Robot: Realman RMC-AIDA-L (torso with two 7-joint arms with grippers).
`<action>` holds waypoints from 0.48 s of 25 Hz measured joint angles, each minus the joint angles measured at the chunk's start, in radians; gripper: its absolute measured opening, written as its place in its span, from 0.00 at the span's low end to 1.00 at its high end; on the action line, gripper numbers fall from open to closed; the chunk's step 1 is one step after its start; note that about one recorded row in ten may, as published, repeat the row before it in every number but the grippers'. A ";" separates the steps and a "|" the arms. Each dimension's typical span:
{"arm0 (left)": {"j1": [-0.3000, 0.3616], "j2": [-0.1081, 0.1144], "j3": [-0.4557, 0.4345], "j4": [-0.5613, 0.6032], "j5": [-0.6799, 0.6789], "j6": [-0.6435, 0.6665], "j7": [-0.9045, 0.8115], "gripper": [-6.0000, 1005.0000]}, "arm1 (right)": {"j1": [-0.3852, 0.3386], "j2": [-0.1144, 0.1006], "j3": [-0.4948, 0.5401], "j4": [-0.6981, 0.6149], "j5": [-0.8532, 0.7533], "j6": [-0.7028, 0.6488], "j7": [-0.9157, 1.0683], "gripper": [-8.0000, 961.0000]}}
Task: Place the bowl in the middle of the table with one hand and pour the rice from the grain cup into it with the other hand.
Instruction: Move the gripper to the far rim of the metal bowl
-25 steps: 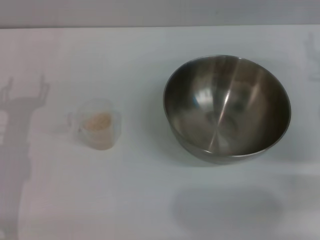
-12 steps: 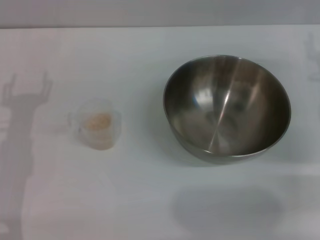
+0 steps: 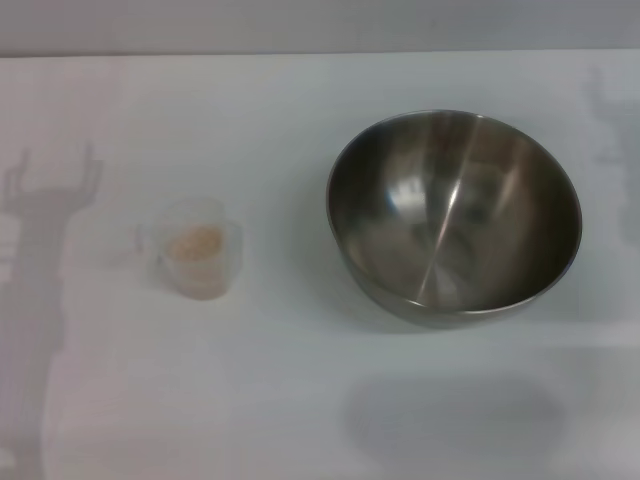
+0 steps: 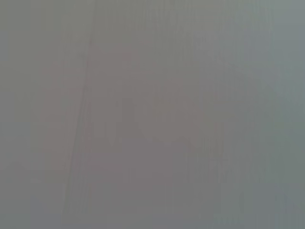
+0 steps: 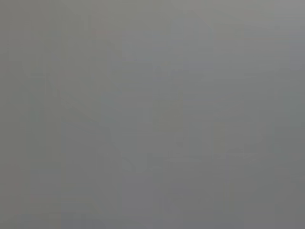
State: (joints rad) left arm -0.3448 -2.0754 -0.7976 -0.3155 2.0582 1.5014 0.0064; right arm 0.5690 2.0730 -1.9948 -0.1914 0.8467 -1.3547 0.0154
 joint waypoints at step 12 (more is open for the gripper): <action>-0.008 0.002 0.000 0.006 0.001 -0.017 0.007 0.78 | -0.136 -0.012 0.180 -0.486 -0.123 0.463 -0.294 0.79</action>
State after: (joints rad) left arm -0.3530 -2.0738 -0.7977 -0.3098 2.0587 1.4848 0.0129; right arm 0.4331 2.0611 -1.8151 -0.6777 0.7239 -0.8916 -0.2787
